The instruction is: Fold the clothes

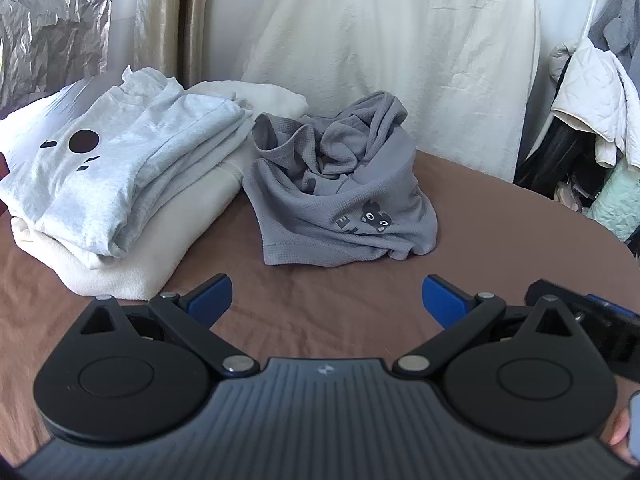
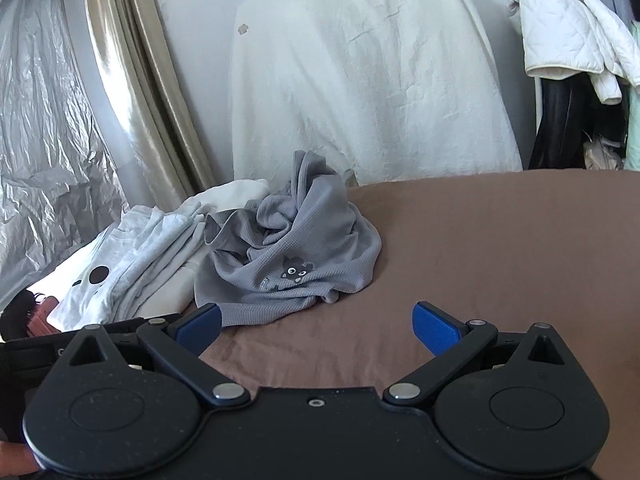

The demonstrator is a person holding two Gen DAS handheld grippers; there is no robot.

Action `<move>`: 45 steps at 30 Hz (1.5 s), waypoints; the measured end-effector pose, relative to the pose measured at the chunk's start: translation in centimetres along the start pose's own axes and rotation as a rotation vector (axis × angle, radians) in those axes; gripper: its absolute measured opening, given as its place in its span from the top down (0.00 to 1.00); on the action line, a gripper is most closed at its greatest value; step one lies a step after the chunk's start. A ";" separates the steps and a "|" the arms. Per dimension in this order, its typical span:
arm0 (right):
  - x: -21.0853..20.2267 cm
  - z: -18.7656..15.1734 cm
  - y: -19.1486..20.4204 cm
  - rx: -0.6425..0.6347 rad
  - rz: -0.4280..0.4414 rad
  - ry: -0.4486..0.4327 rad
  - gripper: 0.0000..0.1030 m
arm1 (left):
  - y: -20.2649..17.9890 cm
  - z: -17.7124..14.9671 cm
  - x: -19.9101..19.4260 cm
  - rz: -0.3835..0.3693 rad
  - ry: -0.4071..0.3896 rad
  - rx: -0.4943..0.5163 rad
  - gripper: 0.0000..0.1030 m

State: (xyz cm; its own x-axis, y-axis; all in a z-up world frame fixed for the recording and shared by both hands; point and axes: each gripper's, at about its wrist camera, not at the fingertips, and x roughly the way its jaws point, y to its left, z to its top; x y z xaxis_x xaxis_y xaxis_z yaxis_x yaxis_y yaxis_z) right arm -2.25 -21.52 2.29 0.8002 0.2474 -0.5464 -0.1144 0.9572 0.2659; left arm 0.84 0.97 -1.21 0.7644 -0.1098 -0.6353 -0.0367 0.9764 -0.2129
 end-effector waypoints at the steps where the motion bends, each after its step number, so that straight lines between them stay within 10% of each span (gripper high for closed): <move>1: 0.1 -0.2 0.0 0.000 0.001 0.005 0.00 | 0.0 0.0 0.0 -0.001 0.002 0.000 0.00; 45: 0.4 -1.3 -0.3 -0.035 -0.001 0.016 0.00 | -1.0 -0.6 1.3 0.026 0.028 0.034 0.00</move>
